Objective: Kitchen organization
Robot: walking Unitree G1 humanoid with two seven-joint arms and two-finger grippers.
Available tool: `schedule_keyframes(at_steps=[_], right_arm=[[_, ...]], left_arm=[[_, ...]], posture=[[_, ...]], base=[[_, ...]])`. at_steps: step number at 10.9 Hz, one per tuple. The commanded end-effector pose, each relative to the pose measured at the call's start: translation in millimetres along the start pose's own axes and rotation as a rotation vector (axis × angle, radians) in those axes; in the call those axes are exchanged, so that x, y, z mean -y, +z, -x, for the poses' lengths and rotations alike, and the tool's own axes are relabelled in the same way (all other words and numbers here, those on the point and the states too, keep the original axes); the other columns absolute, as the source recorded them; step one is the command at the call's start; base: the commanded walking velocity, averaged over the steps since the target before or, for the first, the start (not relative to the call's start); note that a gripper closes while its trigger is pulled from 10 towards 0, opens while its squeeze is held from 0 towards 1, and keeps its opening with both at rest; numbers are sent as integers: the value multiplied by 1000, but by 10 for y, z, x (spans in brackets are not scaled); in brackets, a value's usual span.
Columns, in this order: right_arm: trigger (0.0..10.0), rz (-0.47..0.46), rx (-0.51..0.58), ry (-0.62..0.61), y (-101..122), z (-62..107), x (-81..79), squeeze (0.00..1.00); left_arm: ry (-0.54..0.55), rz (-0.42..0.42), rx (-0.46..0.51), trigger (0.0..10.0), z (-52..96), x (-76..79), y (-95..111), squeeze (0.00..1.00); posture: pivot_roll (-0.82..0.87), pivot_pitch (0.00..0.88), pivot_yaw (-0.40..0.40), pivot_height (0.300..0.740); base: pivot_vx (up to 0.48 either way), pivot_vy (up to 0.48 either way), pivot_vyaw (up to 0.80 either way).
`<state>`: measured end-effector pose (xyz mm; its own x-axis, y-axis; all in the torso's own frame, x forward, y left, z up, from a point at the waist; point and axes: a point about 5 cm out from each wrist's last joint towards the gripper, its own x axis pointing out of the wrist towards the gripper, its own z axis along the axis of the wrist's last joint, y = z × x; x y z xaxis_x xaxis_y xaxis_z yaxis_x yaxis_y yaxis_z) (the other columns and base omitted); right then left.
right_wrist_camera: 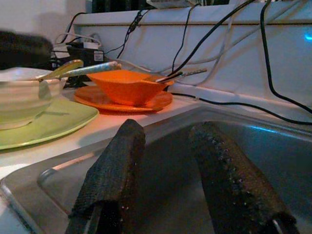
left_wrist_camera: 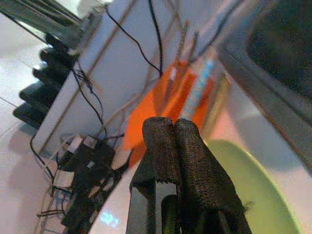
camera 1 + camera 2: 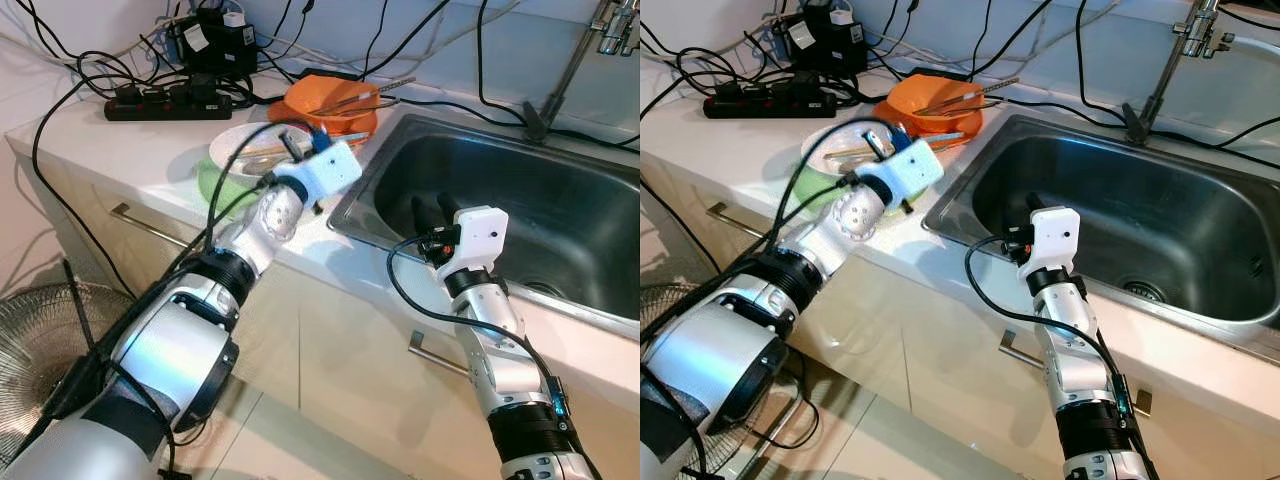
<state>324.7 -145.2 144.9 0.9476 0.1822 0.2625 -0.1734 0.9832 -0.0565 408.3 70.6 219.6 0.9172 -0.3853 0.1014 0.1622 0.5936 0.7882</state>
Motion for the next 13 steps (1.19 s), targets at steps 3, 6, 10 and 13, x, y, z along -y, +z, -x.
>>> schedule_keyframes(at_steps=[3, 6, 10, 13], right_arm=[[10000, -14, -9, -11, -14, -14, 5, 0], [10000, -19, -16, -12, -32, -5, -8, 0], [10000, -24, -15, -9, -32, 1, -21, 0], [10000, -30, -16, -1, -37, -9, -45, 0]], left_arm=[[9, 170, 148, 10000, -41, -133, 295, 0], [-36, 201, 198, 10000, 22, -8, 314, 1000], [-67, 201, 188, 10000, 166, 179, 181, 1000], [-66, 186, 182, 10000, 222, 193, 142, 1000]], posture=[[145, 0, 6, 740], [149, 5, 6, 740], [141, 9, 9, 740], [148, 0, 5, 740]], base=[[0, 0, 0], [0, 0, 0], [0, 0, 0], [0, 0, 0]])
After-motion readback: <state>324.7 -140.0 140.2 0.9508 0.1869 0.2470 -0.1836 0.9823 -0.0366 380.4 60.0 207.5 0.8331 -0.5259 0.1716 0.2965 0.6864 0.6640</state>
